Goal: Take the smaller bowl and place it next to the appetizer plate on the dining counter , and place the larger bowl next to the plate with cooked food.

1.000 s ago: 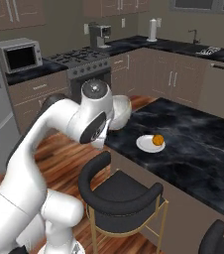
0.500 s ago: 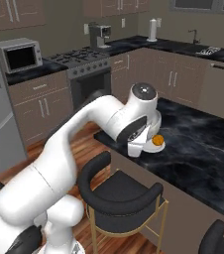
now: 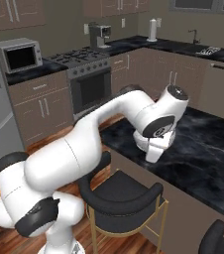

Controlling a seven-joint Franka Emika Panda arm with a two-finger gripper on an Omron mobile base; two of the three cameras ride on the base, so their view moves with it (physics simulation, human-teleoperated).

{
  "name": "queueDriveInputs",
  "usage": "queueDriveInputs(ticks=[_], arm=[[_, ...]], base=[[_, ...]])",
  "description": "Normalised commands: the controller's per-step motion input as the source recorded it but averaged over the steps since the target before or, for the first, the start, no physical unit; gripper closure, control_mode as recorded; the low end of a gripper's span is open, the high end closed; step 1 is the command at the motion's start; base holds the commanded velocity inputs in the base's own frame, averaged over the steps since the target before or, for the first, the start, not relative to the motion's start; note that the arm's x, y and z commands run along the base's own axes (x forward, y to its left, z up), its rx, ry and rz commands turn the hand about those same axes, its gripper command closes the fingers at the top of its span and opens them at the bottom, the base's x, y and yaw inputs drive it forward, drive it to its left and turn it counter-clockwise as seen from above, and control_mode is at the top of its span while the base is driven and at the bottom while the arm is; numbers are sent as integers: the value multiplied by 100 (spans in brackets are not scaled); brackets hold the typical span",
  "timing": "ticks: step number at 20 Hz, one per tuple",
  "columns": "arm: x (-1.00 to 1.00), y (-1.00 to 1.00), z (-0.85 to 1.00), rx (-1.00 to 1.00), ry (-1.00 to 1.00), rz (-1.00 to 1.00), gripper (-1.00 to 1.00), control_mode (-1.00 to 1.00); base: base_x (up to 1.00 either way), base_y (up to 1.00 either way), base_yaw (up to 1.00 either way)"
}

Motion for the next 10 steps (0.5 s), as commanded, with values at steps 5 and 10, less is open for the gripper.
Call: queueDriveInputs(ticks=[5, 10], arm=[[12, -15, -39, 28, 0, 0, 100, -100], [28, -1, -20, 16, -1, 0, 100, -100]], base=[[0, 0, 0], [0, 0, 0]])
